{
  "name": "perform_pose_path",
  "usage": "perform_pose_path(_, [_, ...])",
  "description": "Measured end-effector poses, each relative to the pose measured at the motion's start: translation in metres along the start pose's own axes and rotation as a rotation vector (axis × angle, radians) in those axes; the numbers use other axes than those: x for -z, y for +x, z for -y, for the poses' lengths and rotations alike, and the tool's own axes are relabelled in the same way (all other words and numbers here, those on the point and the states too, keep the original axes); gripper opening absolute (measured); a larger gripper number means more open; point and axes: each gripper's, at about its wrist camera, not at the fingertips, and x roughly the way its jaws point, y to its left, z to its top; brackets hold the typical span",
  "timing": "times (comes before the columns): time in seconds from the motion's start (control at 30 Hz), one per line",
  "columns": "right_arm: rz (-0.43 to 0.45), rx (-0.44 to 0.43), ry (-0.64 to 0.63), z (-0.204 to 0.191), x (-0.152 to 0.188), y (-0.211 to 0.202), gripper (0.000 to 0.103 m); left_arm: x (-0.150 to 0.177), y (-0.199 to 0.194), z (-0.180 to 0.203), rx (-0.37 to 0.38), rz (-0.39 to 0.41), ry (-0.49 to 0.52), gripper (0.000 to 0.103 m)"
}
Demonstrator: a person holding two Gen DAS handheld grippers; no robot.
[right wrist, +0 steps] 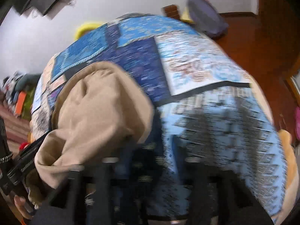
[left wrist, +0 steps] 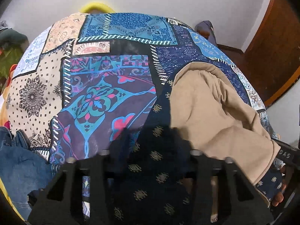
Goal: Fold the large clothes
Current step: 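Grasp the beige-lined hood with both grippers and fold it over the body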
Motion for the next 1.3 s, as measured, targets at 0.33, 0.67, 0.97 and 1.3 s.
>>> perform_pose_path(0.33, [0.12, -0.046, -0.121, -0.037, 0.013, -0.066, 0.008, 0.001, -0.098, -0.008, 0.089, 0.115, 0.042, 0.007])
perform_pose_path(0.67, [0.211, -0.16, -0.346, -0.102, 0.104, -0.201, 0.008, 0.089, -0.229, -0.003, 0.116, 0.215, 0.173, 0.007])
perform_pose_path(0.97, [0.178, -0.166, -0.422, -0.095, 0.235, -0.241, 0.008, 0.207, -0.236, -0.023, 0.084, 0.13, 0.187, 0.007])
perform_pose_path(1.3, [0.036, -0.054, -0.364, -0.034, 0.305, -0.208, 0.008, 0.291, -0.177, -0.054, -0.033, -0.064, 0.168, 0.008])
